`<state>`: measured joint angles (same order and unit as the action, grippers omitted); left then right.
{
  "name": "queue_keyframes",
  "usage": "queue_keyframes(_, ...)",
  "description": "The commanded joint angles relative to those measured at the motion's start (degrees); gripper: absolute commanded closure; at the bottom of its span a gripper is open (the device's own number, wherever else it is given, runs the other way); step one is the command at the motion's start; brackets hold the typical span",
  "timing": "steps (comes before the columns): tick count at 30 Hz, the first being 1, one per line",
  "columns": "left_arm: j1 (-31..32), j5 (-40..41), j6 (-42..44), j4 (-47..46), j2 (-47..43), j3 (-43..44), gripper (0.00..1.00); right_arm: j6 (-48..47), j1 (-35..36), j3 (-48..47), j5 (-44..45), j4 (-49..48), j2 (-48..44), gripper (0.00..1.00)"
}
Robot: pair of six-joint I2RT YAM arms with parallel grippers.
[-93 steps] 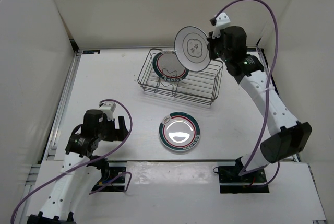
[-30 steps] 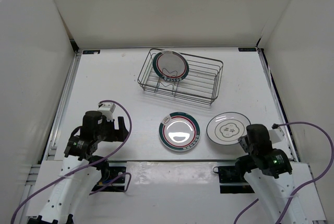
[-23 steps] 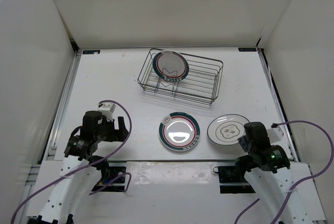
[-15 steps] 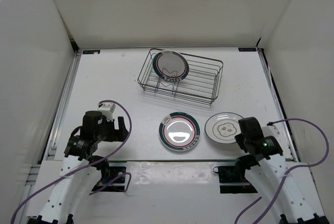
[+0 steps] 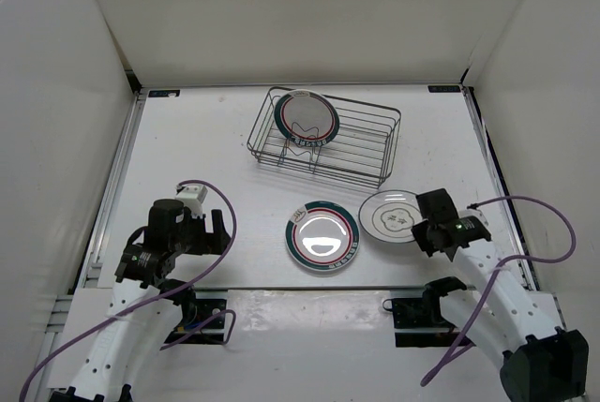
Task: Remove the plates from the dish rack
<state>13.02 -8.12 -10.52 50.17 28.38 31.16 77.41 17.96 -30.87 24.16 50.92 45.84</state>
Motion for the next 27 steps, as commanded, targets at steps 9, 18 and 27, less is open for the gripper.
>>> queue_keyframes(9, 0.2, 0.5, -0.2, 0.2, -0.4, 0.0, 0.00, -6.6, 0.1, 7.8, -4.6, 8.9, 8.5, 0.96)
queue_keyframes(18, 0.2, 0.3, -0.3, 0.1, -0.4, 0.0, 0.00, -6.3, 0.0, 6.1, -3.2, 10.3, 12.4, 0.91)
queue_keyframes(27, 0.3, 0.4, -0.1, 0.1, -0.3, 0.0, 0.00, -7.2, 0.1, 6.4, -3.4, 10.1, 11.0, 0.91)
